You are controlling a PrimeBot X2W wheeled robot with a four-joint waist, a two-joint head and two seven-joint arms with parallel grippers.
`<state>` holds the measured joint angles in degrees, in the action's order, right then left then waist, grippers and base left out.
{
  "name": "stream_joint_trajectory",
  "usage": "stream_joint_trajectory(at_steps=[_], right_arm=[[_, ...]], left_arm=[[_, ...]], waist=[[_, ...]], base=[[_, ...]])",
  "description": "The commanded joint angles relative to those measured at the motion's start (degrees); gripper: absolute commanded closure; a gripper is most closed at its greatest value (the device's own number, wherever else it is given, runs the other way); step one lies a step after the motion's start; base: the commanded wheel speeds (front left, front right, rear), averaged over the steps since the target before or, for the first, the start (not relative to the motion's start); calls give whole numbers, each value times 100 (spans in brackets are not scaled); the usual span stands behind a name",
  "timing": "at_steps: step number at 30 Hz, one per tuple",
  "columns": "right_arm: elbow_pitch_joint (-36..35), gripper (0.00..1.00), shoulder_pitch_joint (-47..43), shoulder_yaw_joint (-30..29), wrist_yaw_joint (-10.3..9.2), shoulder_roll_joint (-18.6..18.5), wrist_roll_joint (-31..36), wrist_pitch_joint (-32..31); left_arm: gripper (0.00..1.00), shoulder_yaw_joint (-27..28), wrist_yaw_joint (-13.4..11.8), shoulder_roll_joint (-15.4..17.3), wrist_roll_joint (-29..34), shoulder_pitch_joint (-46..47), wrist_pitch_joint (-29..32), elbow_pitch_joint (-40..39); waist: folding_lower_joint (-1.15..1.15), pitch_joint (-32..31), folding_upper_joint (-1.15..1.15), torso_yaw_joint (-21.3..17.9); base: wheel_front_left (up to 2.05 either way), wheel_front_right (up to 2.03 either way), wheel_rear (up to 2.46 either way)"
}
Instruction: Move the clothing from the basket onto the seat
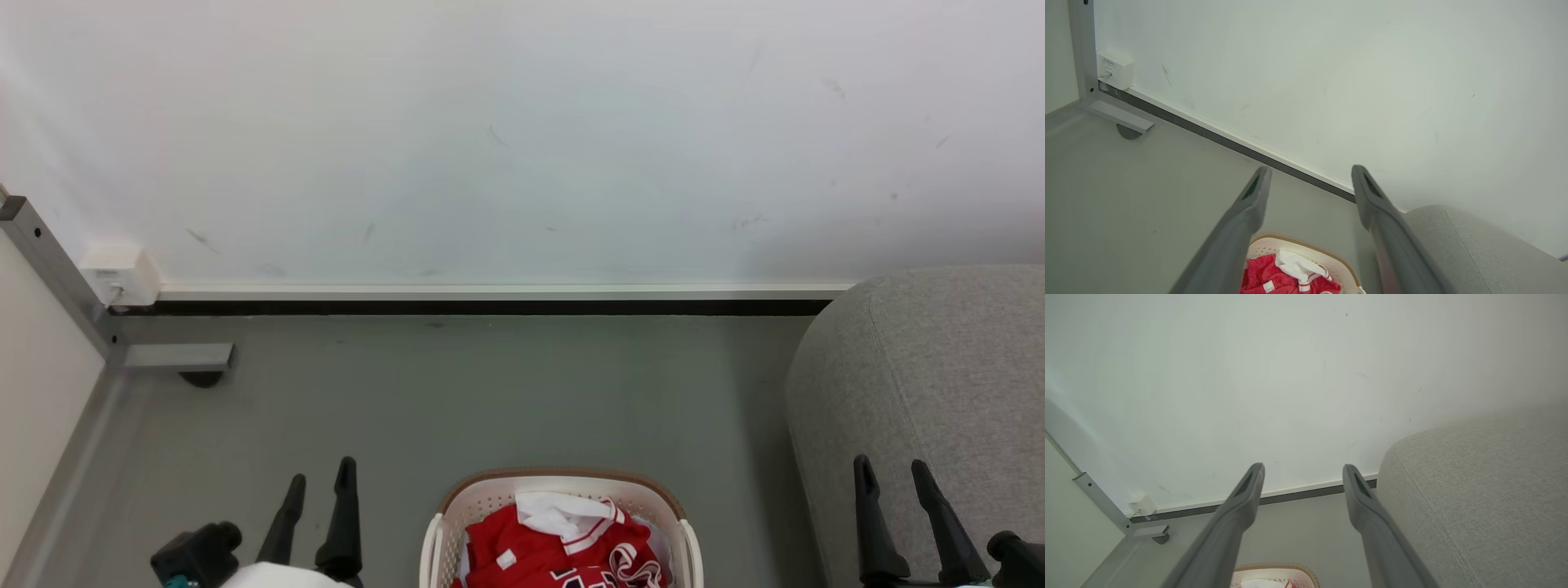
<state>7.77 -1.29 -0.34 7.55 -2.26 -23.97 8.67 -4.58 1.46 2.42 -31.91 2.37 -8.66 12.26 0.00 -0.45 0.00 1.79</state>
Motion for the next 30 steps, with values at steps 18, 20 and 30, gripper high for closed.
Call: stream_joint_trajectory(at_steps=[18,20,30], right_arm=[[37,0,-107,-114,-9,-75,1009,295],[51,0,-113,-154,-9,-77,1069,317],[197,0,-153,-390,-10,-77,1229,435]], left_arm=[[0,-132,-33,56,1367,-18,-296,-54],[0,-123,-36,57,1486,-21,-317,-61],[0,-75,-1,60,2064,-52,-439,11]], waist=[[0,-36,0,56],[0,-39,0,64],[0,-49,0,100]], base=[[0,0,0],[0,0,0],[0,0,0]])
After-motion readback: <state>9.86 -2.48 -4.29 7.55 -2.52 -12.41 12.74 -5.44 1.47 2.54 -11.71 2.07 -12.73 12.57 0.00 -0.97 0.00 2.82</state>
